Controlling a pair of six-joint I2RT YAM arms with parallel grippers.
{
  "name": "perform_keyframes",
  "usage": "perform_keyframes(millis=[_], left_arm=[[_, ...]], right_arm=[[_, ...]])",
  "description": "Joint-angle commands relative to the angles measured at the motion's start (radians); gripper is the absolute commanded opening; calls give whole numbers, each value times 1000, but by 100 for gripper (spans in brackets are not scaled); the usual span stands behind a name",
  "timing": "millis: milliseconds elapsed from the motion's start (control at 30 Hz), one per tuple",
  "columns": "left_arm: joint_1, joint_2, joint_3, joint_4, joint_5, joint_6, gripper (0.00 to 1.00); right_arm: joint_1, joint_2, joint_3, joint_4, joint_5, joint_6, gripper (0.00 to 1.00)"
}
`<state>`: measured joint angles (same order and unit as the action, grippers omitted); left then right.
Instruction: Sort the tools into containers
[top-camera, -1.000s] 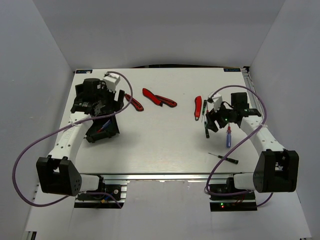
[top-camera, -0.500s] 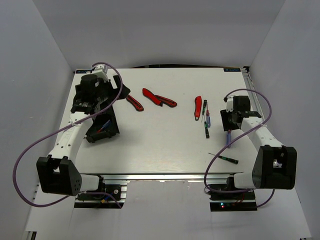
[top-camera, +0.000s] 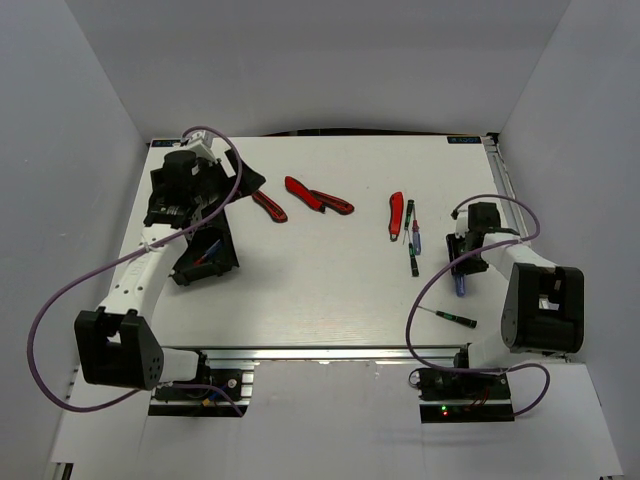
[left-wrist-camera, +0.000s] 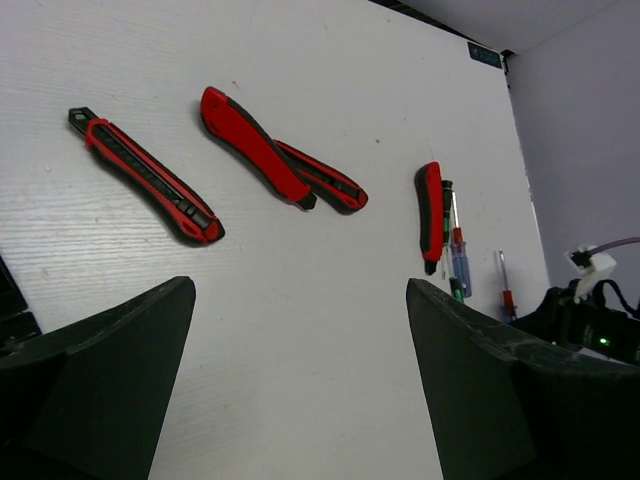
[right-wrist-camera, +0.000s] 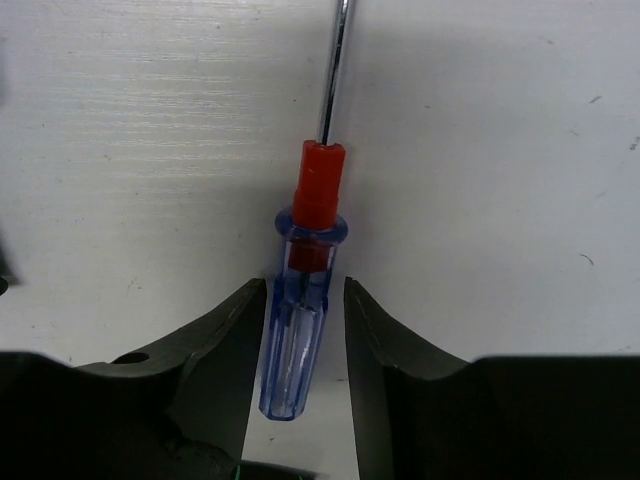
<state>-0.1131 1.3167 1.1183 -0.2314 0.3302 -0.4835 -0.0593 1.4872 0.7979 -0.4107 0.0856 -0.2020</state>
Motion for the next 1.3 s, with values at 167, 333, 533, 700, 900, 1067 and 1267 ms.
perform_keyframes(millis=[167,333,533,700,900,1067,1267], left_arm=[[7,27,-9,49,122,-139,98],[6,47,-28,140,223,-223,98],[4,125,-112,363,438,-460,90],[-49,193,-98,421,452,-552,86],[-178,315,-3,451,406,-578,83],[-250,418,101,452,391,-584,82],[-286,467,178,454,398,-586,79]], right_arm=[[-20,84,30,12,-69,-11,35],[-45,107,49,-13,-87,-14,21],[-56,-25,61,-5,-246,-98,3],[-51,-113,145,-51,-602,-175,0],[21,-76,234,-67,-986,-139,0],[174,-28,284,59,-1109,21,0],[279,31,316,291,-1121,240,0]])
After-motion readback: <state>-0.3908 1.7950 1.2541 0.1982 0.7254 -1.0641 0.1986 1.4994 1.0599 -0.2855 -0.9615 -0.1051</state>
